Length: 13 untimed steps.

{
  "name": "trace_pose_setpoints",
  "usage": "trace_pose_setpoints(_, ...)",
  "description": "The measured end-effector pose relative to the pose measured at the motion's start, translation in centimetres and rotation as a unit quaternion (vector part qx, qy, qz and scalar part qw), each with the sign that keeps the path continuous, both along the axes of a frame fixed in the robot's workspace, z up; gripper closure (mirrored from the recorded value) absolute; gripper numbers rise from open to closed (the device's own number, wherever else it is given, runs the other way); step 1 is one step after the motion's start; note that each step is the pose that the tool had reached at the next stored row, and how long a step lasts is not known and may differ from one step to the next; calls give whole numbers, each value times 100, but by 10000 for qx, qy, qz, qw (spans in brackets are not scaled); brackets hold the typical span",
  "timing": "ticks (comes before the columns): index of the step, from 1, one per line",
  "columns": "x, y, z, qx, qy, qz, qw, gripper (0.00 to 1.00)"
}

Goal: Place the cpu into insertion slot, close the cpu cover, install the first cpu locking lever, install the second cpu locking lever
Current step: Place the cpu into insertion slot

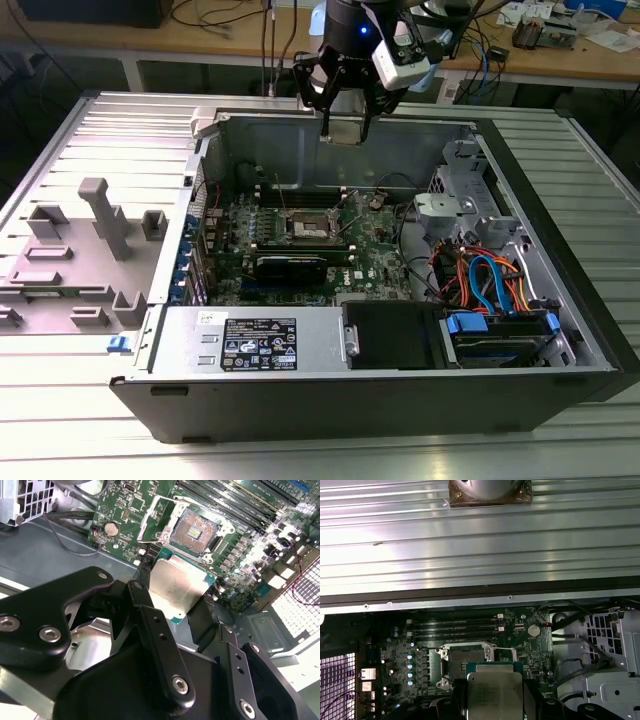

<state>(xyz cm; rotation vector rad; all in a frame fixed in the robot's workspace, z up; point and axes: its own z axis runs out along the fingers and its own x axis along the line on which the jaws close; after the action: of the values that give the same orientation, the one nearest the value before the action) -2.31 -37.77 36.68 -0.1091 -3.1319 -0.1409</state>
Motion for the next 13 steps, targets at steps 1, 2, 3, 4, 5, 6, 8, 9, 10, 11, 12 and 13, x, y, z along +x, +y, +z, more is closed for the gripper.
trace_pose_setpoints(1,1,0,0,0,0,-18,10000,46)
trace_pose_setpoints(2,1,0,0,0,0,-25,10000,46)
trace_pose_setpoints(3,1,0,0,0,0,-27,10000,46)
trace_pose_setpoints(4,1,0,0,0,0,-28,10000,46)
trace_pose_setpoints(5,2,0,0,0,0,-28,10000,46)
trace_pose_setpoints(6,2,0,0,0,0,-28,10000,46)
trace_pose_setpoints(8,2,0,1,0,0,-28,10000,46)
trace_pose_setpoints(9,2,0,0,-1,0,-28,10000,46)
trace_pose_setpoints(10,2,0,0,0,0,-28,10000,46)
trace_pose_setpoints(11,2,0,0,0,0,-28,10000,46)
trace_pose_setpoints(12,2,0,0,0,0,-28,10000,46)
trace_pose_setpoints(13,2,-5,1,-1,1,-28,10000,46)
